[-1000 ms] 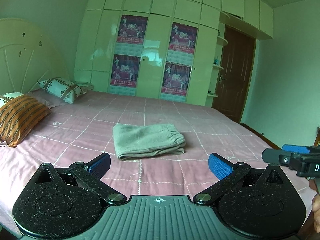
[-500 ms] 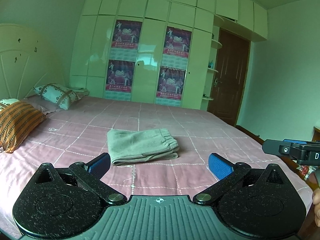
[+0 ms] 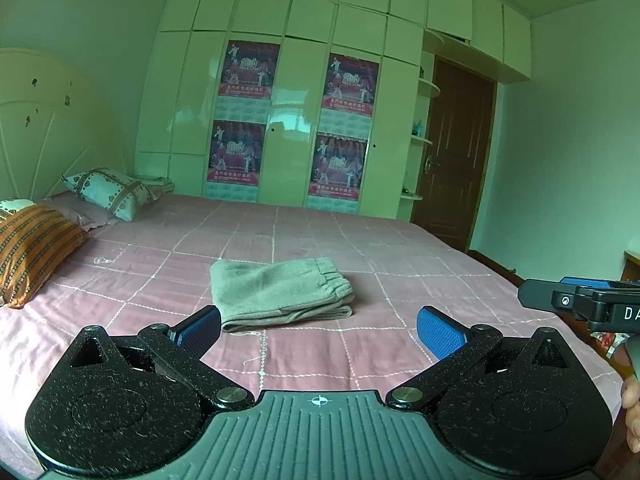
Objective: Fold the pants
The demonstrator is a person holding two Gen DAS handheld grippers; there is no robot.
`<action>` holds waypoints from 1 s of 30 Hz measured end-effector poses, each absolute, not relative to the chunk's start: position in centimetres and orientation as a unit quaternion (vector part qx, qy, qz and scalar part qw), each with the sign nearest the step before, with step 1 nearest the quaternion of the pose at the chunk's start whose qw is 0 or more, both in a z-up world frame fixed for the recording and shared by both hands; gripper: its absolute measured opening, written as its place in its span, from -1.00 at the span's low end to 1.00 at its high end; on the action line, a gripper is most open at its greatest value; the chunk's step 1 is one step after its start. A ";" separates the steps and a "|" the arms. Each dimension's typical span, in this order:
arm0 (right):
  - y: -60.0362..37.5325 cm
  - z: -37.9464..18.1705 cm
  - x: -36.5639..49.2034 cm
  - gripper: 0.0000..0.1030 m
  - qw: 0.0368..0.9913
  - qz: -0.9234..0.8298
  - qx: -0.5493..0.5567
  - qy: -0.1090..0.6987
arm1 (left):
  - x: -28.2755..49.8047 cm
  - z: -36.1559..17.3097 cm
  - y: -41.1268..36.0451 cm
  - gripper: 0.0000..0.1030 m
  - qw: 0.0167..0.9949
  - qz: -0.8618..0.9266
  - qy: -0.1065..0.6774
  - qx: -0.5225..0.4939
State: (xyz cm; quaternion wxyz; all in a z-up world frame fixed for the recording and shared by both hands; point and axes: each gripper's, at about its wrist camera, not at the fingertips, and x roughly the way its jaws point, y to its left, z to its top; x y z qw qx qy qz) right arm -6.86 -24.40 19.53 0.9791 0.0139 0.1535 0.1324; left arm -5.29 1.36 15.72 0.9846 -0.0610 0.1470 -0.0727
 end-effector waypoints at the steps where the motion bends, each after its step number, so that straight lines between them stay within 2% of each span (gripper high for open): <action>1: -24.4 19.5 -6.9 0.87 0.979 0.132 0.013 0.153 | -5.3 15.7 1.3 1.00 0.985 -0.073 0.147 -0.061; 30: -24.3 19.6 -6.9 0.87 0.979 0.133 0.014 0.155 | -5.4 15.8 1.0 1.00 0.985 -0.075 0.145 -0.060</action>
